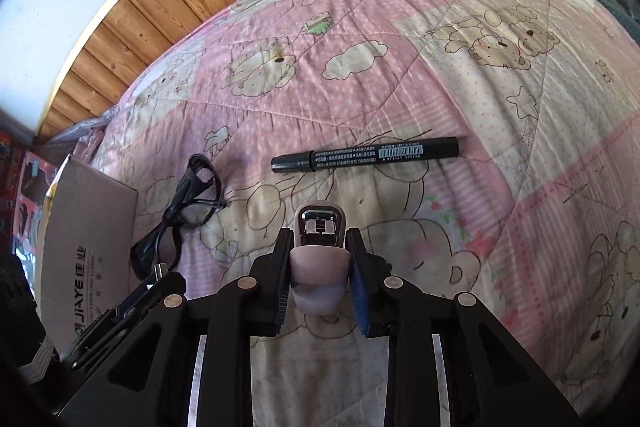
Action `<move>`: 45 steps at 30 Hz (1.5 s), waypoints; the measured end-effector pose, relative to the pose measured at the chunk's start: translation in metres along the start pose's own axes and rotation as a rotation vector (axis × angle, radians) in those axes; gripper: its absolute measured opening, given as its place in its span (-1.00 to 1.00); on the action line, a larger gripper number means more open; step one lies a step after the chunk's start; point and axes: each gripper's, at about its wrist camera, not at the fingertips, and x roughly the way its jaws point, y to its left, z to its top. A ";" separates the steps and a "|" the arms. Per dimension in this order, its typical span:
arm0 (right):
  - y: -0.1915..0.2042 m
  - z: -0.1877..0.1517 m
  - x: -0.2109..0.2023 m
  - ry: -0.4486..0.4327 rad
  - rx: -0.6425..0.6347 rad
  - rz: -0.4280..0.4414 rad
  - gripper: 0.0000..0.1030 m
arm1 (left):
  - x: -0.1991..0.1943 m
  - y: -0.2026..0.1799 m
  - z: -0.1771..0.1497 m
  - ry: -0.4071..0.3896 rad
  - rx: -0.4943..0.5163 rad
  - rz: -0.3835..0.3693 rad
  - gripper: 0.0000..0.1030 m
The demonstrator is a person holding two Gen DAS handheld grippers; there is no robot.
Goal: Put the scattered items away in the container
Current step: 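Carry the charger cube and pink stapler with both tools toward the white box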
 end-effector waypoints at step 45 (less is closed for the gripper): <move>0.014 -0.113 -0.104 0.007 -0.086 0.104 -0.47 | -0.120 -0.015 -0.083 -0.030 0.041 -0.016 -0.38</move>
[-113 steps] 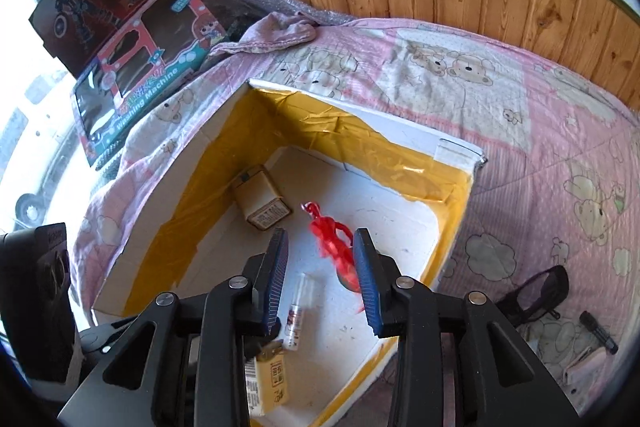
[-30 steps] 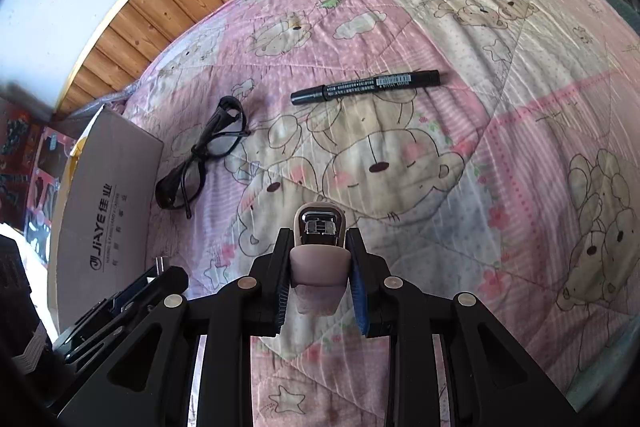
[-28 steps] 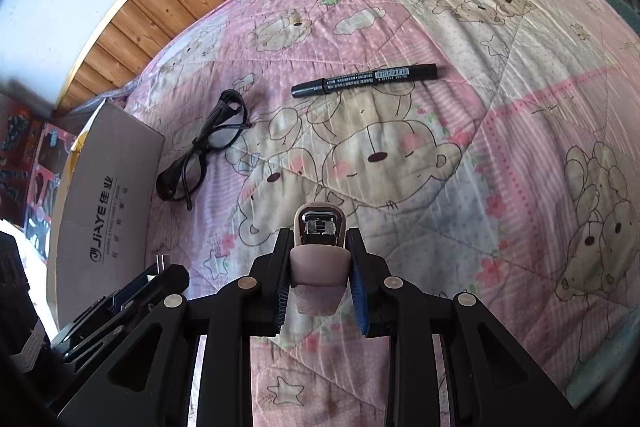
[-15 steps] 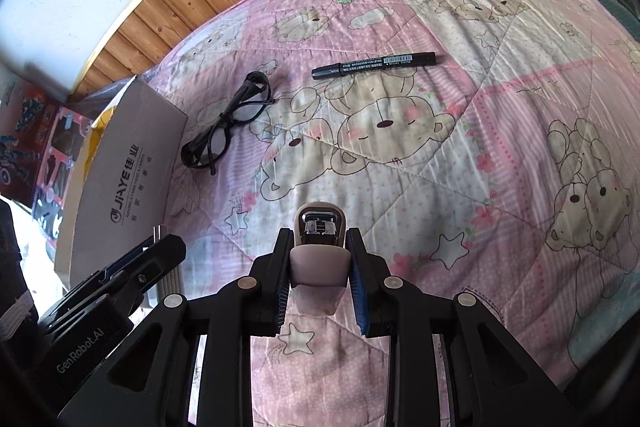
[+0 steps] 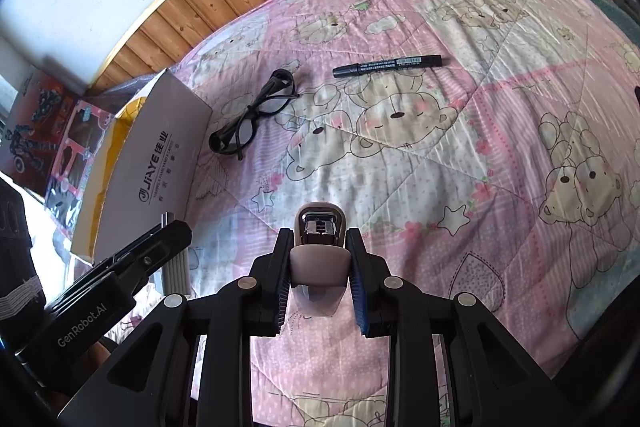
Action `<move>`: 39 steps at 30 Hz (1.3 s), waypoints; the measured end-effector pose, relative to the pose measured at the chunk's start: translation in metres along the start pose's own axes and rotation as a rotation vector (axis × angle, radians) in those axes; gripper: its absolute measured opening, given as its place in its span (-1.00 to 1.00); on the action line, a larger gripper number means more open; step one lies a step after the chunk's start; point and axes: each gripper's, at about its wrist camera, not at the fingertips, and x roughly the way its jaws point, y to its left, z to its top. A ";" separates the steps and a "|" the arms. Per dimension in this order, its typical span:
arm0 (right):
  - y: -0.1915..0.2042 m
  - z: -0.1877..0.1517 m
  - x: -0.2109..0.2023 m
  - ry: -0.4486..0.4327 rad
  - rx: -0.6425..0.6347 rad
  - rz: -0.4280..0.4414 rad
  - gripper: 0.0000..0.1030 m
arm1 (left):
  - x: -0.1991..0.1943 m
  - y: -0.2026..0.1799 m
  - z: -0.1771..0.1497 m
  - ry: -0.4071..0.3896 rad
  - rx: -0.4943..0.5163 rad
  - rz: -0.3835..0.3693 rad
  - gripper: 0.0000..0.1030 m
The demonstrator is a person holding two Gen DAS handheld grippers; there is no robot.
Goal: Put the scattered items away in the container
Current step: 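Carry the charger cube and pink stapler with both tools toward the white box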
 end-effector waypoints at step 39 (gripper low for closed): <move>0.076 0.004 -0.024 -0.044 -0.151 0.025 -0.47 | -0.041 0.035 0.012 -0.066 -0.067 -0.022 -0.38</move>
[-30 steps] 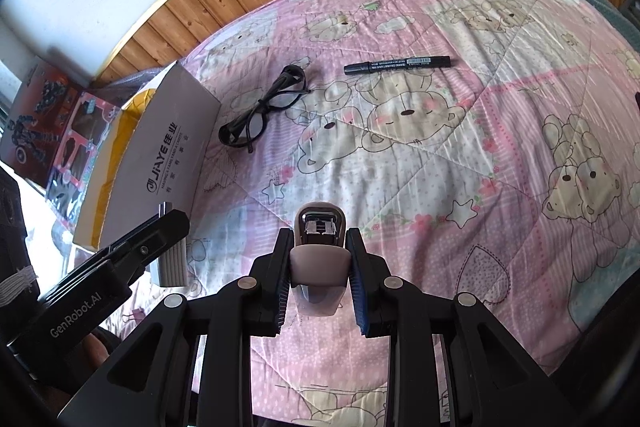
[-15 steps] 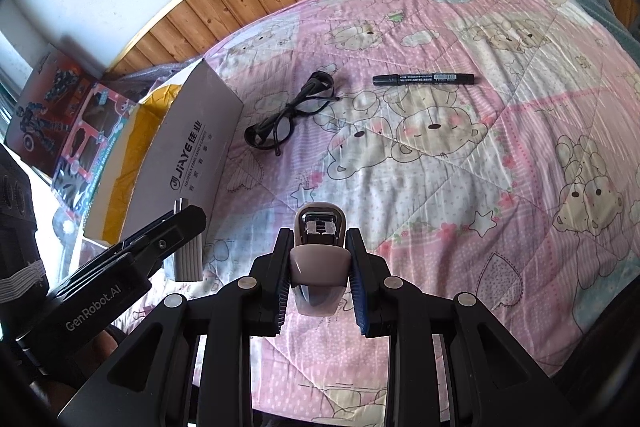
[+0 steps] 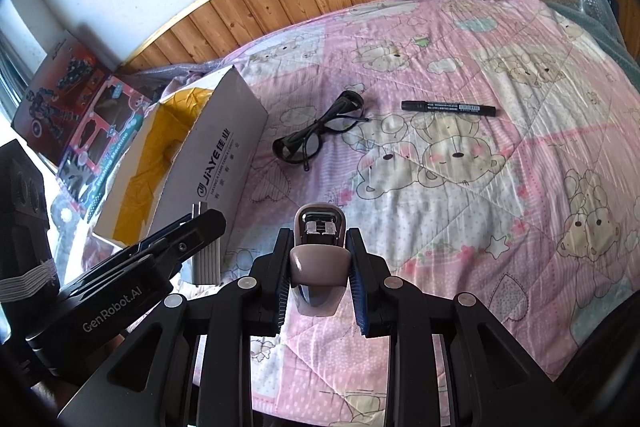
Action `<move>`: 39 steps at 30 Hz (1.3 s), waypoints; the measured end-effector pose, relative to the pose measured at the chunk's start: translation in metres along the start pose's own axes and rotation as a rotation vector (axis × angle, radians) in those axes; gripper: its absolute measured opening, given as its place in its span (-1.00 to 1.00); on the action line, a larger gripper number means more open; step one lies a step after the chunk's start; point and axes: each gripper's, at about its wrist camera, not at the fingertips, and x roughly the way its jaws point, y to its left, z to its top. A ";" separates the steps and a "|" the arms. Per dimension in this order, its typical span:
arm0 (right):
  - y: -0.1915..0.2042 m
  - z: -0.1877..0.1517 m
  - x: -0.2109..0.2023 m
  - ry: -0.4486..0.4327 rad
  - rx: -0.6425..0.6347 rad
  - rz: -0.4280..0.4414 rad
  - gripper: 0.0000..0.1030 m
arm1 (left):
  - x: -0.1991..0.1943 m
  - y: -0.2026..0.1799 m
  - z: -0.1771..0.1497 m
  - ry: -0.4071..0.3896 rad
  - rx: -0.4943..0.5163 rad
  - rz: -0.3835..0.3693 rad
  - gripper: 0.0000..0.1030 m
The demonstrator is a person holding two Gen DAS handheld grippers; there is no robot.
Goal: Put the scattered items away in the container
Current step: 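Carry the charger cube and pink stapler with both tools toward the white box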
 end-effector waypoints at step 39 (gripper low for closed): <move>0.086 0.030 -0.006 -0.049 -0.144 0.072 -0.47 | -0.050 0.061 0.033 -0.112 -0.142 -0.040 -0.38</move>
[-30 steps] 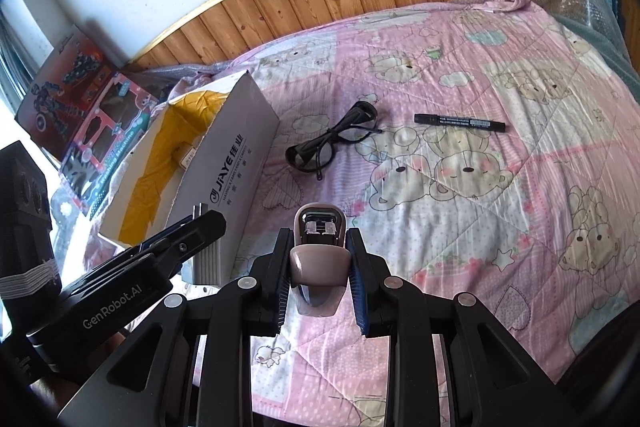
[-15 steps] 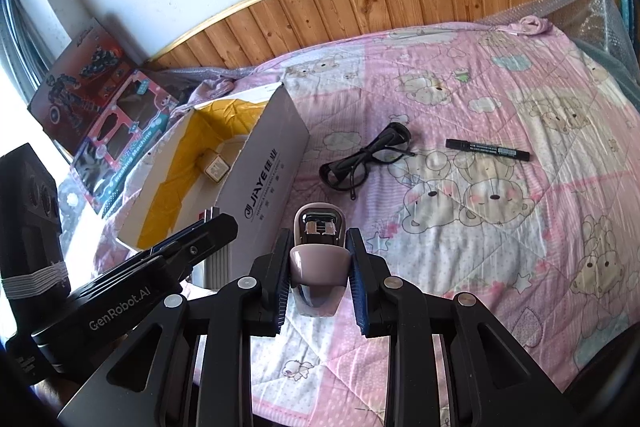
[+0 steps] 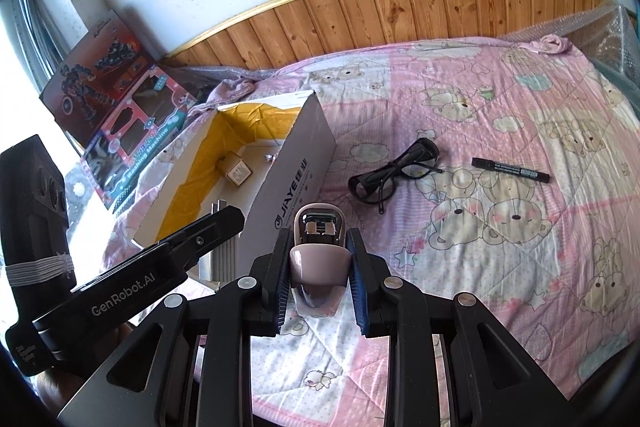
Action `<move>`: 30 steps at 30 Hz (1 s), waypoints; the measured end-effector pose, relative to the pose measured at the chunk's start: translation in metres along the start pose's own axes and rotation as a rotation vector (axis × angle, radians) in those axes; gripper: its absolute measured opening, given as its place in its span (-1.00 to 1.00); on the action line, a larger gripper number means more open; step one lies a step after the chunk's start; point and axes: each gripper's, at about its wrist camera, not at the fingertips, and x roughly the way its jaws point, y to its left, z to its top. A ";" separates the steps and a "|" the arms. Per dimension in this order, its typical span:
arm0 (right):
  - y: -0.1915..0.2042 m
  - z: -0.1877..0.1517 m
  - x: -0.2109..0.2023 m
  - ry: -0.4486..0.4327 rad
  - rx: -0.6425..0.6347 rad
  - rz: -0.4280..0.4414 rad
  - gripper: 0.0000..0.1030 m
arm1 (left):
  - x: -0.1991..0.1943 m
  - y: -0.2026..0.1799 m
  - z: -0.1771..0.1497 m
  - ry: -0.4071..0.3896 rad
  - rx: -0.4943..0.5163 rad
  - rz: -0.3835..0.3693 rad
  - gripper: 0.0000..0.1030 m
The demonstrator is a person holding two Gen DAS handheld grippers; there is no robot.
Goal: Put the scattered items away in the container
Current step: 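Carry the charger cube and pink stapler with both tools toward the white box, then bring the charger cube and stapler over the white box opening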
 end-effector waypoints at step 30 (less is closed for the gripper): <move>0.063 0.025 0.022 0.003 -0.107 0.067 -0.47 | -0.025 0.061 0.031 -0.072 -0.104 0.045 -0.38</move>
